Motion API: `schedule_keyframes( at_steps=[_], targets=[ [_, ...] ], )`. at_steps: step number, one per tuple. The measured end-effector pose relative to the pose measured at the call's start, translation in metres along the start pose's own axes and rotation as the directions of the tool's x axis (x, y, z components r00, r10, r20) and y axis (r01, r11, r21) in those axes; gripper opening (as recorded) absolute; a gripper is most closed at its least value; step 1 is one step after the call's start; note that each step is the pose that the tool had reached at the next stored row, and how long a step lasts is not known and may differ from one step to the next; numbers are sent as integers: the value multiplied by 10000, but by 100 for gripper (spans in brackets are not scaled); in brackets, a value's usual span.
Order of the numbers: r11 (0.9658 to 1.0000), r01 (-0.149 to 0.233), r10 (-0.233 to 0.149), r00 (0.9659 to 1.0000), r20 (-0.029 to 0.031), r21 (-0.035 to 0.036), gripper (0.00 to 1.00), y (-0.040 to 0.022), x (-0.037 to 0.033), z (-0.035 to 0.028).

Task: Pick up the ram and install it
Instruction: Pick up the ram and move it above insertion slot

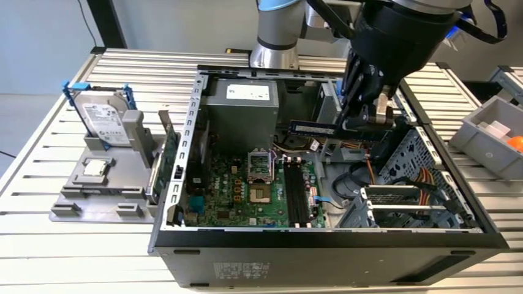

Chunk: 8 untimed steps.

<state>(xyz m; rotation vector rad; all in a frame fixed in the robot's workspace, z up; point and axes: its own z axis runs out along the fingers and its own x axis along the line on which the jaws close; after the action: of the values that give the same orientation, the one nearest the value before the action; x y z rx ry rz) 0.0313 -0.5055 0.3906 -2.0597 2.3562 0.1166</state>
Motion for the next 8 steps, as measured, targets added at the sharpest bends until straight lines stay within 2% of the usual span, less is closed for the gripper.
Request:
schedule_keyframes(
  at_steps=[4, 8],
  targets=[
    [9994, -349, 349, 9994, 17, 20, 0, 0, 0, 0],
    [9972, -745, 745, 9972, 39, 41, 0, 0, 0, 1]
  ],
)
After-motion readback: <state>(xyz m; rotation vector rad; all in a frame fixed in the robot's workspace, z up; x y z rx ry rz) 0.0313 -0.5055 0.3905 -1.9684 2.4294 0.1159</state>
